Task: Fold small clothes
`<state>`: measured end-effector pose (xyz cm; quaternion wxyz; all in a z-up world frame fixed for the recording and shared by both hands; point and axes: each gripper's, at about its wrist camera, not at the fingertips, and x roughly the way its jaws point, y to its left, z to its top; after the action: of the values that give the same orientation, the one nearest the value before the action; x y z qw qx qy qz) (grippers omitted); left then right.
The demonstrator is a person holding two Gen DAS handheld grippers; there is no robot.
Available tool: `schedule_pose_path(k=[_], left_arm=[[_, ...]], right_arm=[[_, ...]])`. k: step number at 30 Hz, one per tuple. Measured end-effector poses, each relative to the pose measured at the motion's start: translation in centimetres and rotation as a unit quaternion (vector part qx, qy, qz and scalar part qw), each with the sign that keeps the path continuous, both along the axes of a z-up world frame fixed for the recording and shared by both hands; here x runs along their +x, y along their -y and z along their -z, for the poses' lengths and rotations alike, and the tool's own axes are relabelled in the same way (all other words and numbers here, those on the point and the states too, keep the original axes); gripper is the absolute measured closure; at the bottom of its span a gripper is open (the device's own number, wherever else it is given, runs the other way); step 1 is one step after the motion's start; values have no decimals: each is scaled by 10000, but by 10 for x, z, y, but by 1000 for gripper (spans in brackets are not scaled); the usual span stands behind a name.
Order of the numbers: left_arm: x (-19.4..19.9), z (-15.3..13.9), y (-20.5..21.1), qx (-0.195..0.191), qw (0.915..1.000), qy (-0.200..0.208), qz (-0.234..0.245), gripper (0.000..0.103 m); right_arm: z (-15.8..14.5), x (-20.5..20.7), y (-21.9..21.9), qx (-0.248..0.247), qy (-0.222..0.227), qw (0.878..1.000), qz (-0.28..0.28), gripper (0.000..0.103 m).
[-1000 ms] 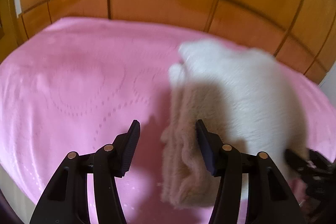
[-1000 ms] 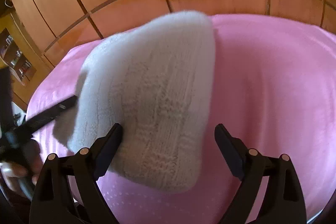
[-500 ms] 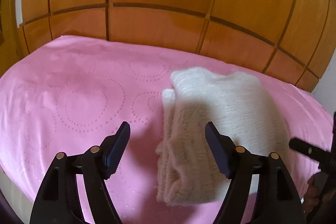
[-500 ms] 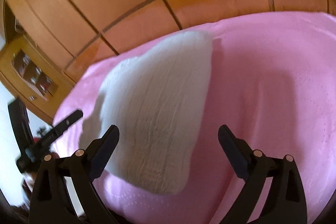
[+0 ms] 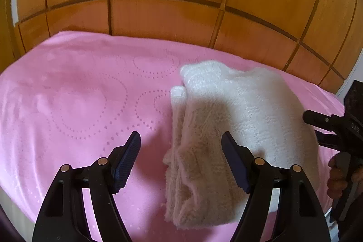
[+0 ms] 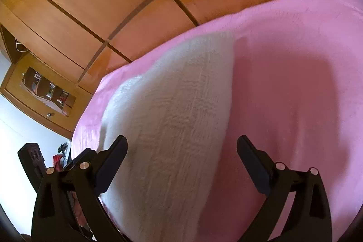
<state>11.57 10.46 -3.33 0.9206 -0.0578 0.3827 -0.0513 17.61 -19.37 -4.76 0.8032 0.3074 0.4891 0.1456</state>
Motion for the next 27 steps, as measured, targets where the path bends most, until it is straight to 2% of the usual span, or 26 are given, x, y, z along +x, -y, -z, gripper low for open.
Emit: schedule_pose_path(k=[5, 9, 11, 14, 16, 18, 23, 27], left_arm=[[12, 21, -11, -282, 9991, -321, 76, 30], [20, 40, -28, -1004, 9931, -519, 316, 30], [24, 49, -38, -1432, 9866, -587, 509, 37], [30, 59, -48, -1985, 9748, -672, 761, 51], [32, 63, -50, -2224, 9683, -673, 914, 60], [28, 62, -50, -2461, 9613, -629, 1065, 68], [27, 45, -28, -2616, 9531, -480, 1445, 72], [46, 23, 31, -2447, 9477, -417, 2008, 74]], right_arm=[[18, 14, 2, 324, -119, 9992, -196, 4], [28, 25, -9, 742, -217, 9954, -566, 5], [34, 30, -17, 812, -254, 9940, -690, 6], [36, 34, -23, 892, -236, 9930, -739, 23], [31, 32, -25, 810, -159, 9939, -735, 40], [21, 25, -26, 690, -30, 9952, -689, 49], [-22, 1, -14, 441, 589, 9957, -555, 54], [-54, -20, 26, 237, 1013, 9943, -239, 54]])
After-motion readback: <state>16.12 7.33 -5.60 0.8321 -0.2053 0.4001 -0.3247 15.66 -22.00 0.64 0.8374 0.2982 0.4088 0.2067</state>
